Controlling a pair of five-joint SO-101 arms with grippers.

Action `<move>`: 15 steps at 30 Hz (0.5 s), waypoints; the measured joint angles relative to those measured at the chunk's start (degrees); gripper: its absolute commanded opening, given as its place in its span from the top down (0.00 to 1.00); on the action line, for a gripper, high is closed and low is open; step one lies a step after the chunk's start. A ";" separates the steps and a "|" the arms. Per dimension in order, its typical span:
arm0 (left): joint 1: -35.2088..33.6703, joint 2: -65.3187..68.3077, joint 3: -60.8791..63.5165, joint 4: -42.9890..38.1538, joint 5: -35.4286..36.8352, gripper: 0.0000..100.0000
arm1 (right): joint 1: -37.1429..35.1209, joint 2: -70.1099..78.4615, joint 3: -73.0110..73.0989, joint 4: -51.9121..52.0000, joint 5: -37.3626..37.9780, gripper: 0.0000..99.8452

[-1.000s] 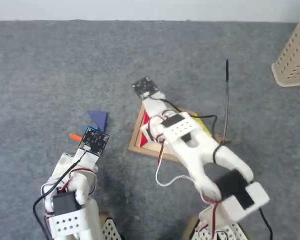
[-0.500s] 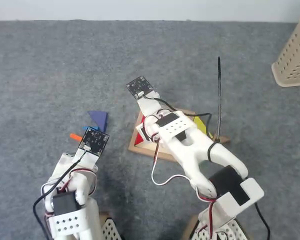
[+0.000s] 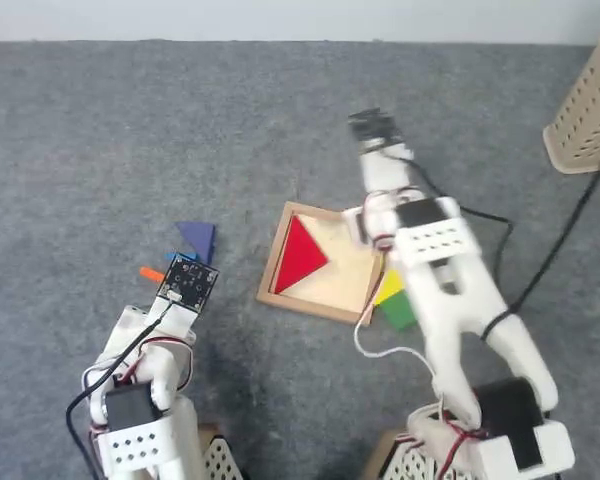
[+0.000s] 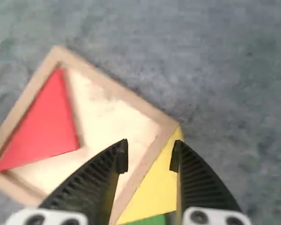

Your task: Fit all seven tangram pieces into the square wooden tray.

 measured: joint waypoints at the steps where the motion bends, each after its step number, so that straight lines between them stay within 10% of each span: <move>1: 0.00 0.00 0.00 0.00 0.00 0.99 | 0.62 0.97 0.00 -0.88 0.00 0.84; 15: 0.00 0.00 0.00 0.00 0.00 0.99 | 0.44 20.92 -7.12 -3.52 0.44 0.84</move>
